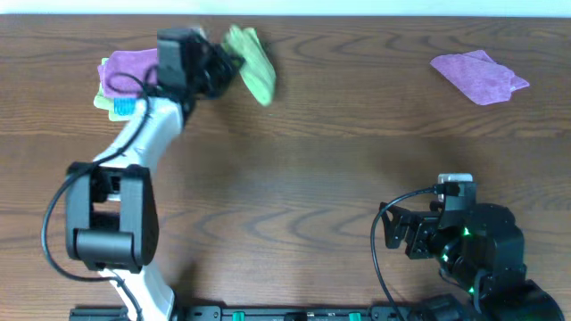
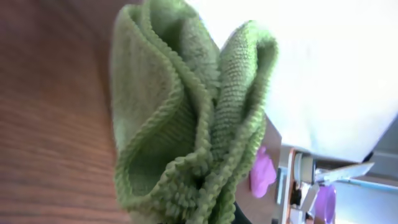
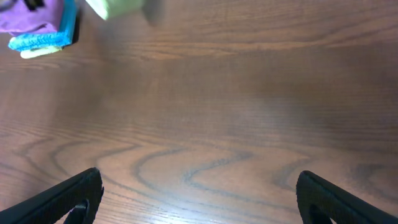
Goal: Fold the cloth
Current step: 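Carry the green cloth left and place it on the cloth stack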
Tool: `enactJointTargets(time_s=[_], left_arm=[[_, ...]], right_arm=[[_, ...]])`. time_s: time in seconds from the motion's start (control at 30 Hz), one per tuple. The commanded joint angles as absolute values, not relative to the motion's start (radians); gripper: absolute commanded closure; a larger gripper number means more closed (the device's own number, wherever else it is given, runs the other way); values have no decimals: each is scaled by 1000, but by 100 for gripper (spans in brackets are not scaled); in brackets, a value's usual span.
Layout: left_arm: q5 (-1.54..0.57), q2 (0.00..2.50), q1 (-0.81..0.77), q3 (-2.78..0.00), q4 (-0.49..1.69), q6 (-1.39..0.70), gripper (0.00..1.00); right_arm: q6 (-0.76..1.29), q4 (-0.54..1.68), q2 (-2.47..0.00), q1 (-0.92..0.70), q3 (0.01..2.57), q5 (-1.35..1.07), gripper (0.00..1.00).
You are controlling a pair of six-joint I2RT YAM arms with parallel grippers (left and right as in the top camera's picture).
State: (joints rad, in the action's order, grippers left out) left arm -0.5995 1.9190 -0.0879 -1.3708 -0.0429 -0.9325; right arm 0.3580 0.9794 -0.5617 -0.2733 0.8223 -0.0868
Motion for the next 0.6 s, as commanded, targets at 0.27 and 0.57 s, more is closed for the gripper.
enactJointTargets(time_s=[0.27, 0.57], left_arm=[[-557, 1916, 89, -1637, 155, -807, 94], [-563, 1916, 243, -1637, 213, -783, 94]], right_arm=[[373, 981, -559, -265, 815, -75, 1], [373, 981, -559, -265, 815, -75, 1]])
